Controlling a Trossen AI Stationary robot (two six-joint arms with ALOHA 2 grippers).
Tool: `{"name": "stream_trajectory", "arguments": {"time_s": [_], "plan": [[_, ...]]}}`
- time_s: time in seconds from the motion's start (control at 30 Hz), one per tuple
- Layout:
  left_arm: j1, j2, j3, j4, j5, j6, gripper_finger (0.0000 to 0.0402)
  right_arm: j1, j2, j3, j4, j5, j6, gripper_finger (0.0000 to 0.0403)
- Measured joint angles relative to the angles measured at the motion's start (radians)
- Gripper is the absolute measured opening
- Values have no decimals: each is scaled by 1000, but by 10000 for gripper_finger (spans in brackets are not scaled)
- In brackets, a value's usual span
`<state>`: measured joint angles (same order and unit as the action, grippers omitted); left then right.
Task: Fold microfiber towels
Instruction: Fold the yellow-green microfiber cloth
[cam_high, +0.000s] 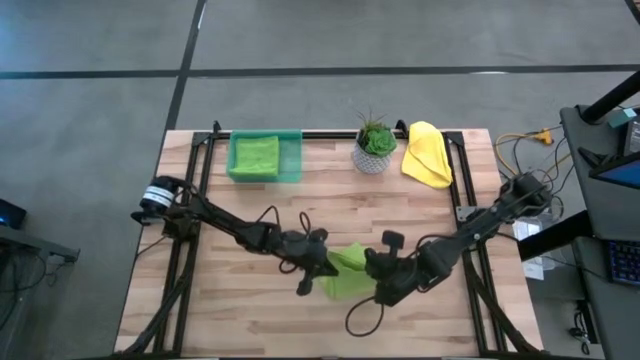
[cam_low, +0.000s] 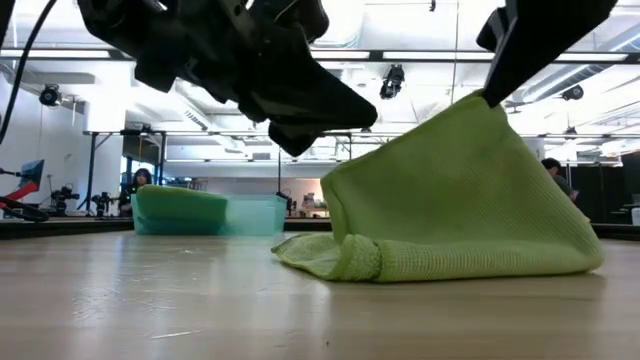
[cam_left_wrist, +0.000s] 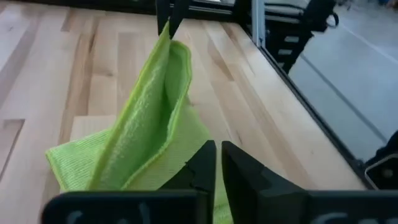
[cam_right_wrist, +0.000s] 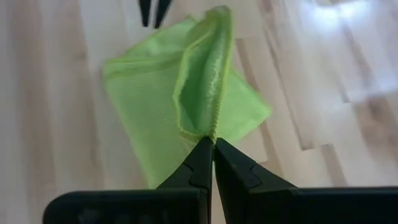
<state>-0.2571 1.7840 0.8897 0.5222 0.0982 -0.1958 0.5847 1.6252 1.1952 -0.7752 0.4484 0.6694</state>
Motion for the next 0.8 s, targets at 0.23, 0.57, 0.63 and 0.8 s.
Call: {"name": "stream_trajectory", "arguments": {"time_s": [0.23, 0.57, 0.63, 0.8], "plan": [[-9, 0, 18, -1, -35, 55, 114, -5, -19, -38, 63, -61, -36, 9], [-4, 8, 50, -1, -160, 184, 260, -5, -20, -25, 70, -65, -72, 9], [-2, 24, 59, -18, -151, 184, 268, -5, -20, -23, 76, -65, -76, 9], [0, 66, 84, -70, -78, 176, 269, -5, -20, -18, 79, -66, -79, 9]]}}
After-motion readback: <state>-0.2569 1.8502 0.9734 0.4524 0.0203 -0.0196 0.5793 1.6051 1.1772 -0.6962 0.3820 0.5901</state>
